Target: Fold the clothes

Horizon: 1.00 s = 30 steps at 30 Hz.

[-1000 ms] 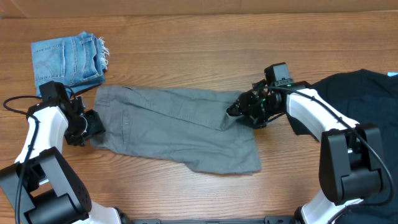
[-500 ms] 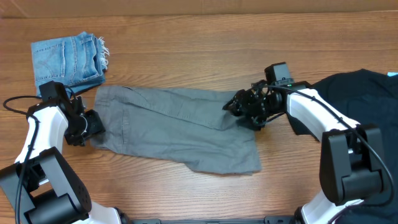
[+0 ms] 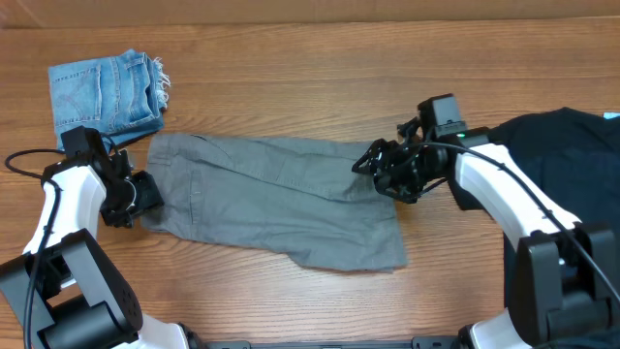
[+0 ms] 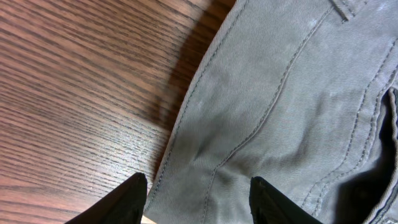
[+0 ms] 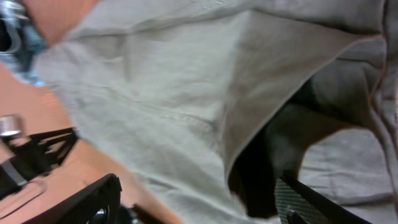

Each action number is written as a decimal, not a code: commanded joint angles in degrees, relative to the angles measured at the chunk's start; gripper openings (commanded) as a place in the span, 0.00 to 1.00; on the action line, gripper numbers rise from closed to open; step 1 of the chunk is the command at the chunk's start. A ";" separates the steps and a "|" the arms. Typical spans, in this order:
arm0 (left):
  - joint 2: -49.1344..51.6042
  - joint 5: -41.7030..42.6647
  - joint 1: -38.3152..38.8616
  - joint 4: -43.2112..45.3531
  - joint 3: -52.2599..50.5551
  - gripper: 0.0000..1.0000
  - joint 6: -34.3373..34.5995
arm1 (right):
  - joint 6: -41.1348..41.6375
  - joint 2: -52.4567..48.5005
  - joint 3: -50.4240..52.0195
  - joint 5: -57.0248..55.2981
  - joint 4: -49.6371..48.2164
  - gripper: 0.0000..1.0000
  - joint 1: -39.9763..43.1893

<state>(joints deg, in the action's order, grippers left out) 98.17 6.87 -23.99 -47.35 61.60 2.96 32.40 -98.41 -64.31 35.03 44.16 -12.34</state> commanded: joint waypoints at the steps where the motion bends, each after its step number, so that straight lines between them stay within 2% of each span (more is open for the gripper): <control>1: 0.07 0.66 0.44 -0.02 0.92 0.56 -0.42 | 1.81 -2.82 0.20 -5.01 -0.07 0.78 -1.57; 3: 0.07 0.66 0.44 -0.04 0.92 0.56 -0.42 | 2.58 -3.82 0.20 -4.33 -0.96 0.62 -1.79; 5: 0.07 0.66 0.44 -0.04 0.92 0.56 -0.42 | 2.89 -3.96 0.20 -3.91 -2.05 0.39 -1.79; 7: 0.07 0.66 0.44 -0.02 0.92 0.56 -0.42 | 4.48 -3.93 0.15 -3.82 -2.58 0.29 -1.40; 9: 0.07 0.66 0.44 0.00 0.92 0.56 -0.42 | 5.73 -3.93 0.13 -3.26 -3.30 0.09 -0.48; 10: 0.07 0.66 0.44 0.00 0.92 0.56 -0.42 | 6.54 -3.93 0.09 -1.79 -3.96 0.04 0.20; 16: 0.07 0.66 0.44 -0.02 0.92 0.56 -0.42 | 11.26 -3.93 0.07 14.75 -12.90 0.04 6.14; 26: 0.07 0.63 0.44 -0.02 0.92 0.56 -0.42 | 19.80 -3.93 0.09 5.07 -12.83 0.04 12.44; 30: 0.07 0.66 0.44 -0.02 0.92 0.56 -0.42 | 21.62 -3.93 0.09 -2.67 -13.97 0.17 12.52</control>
<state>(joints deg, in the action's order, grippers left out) 98.17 6.87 -23.99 -47.35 61.60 2.96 51.44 -102.50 -64.10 39.64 31.22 -0.14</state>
